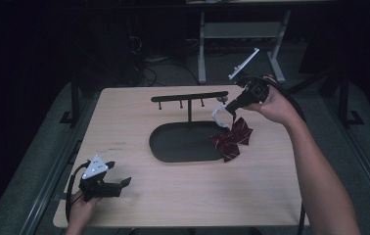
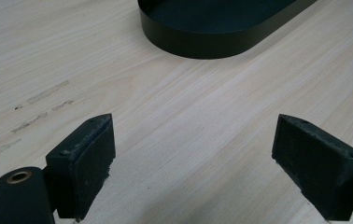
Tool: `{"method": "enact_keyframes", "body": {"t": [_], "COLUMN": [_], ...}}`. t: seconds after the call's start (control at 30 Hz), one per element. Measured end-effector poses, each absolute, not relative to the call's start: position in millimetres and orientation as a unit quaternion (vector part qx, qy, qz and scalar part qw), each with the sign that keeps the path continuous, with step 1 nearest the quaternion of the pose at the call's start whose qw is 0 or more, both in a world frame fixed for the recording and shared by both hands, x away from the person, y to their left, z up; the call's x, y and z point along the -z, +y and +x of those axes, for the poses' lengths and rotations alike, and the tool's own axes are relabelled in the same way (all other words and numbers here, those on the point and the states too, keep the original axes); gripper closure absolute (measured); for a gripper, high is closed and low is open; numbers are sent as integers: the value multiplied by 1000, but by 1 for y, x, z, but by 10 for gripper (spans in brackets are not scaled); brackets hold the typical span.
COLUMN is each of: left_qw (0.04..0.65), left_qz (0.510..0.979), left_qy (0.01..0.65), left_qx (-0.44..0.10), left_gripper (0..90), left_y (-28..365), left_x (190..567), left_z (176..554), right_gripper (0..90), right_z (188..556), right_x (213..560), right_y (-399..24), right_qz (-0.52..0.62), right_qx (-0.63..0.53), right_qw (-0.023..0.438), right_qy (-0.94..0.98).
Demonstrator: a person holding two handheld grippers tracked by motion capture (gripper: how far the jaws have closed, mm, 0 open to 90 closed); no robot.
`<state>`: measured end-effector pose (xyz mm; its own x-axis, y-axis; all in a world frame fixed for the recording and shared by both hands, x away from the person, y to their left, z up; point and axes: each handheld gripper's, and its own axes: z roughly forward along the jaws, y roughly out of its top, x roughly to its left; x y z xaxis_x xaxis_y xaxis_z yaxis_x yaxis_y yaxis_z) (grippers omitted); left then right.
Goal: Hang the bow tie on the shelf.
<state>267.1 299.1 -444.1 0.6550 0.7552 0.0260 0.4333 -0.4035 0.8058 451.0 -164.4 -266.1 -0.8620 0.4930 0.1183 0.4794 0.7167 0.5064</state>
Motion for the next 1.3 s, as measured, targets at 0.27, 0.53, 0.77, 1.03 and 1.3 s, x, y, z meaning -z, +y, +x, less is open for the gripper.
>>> {"method": "enact_keyframes", "body": {"t": [0.27,0.53,0.77,1.03,1.3], "left_qw": [410,410,412,412,411], "left_qz": [811,812,809,811,812], "left_qy": [366,366,368,366,366], "left_qx": [-198,-197,-200,-198,-196], "left_gripper": [131,131,130,130,131], "left_y": [298,298,300,299,300], "left_x": [444,445,444,444,444], "left_z": [267,267,267,267,267], "right_gripper": [870,870,870,870,869], "right_z": [459,470,479,488,495], "right_x": [258,254,252,256,265], "right_y": [-166,-165,-164,-165,-167], "right_qz": [272,282,290,308,320], "right_qx": [-268,-265,-261,-253,-246], "right_qw": [17,20,24,22,19], "right_qy": [924,922,921,917,915]}}
